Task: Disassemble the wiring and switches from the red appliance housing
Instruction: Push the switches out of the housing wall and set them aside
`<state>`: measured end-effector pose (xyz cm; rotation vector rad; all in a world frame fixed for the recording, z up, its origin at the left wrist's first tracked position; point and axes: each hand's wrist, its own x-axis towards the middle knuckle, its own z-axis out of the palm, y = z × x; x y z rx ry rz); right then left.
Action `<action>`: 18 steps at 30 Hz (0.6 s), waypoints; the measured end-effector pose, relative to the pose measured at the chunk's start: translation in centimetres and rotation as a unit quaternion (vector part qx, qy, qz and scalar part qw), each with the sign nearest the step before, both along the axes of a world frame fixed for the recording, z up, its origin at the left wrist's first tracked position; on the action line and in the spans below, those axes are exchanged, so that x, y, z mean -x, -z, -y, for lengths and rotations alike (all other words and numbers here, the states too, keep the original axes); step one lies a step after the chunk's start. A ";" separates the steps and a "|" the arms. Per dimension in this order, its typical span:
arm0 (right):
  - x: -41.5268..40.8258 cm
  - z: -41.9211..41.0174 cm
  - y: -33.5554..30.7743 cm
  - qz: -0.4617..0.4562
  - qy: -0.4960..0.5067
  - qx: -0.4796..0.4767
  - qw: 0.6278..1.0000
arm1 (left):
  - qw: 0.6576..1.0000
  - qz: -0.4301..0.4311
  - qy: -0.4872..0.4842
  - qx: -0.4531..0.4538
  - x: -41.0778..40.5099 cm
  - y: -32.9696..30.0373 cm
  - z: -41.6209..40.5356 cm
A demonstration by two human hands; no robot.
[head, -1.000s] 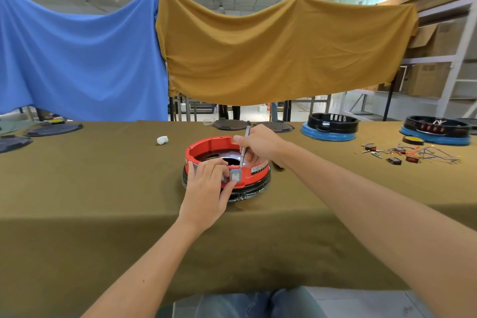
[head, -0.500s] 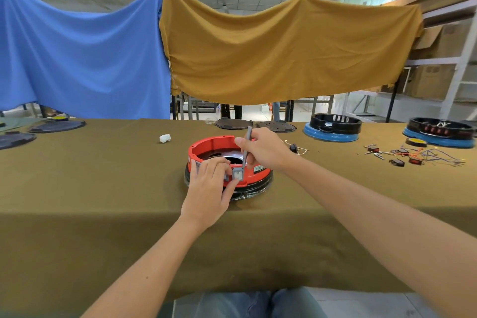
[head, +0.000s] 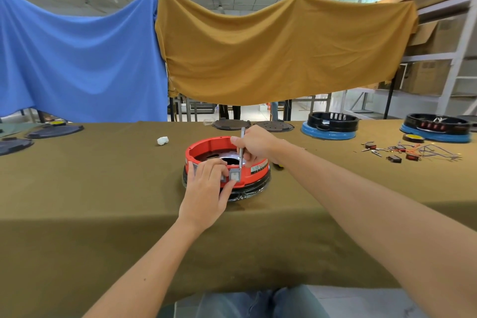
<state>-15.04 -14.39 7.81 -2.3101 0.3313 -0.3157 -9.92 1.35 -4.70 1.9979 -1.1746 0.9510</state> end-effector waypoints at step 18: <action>6.8 1.0 4.5 0.173 -0.017 -0.257 0.951 | 0.990 -0.028 -0.018 -0.135 -1.2 -3.4 -1.7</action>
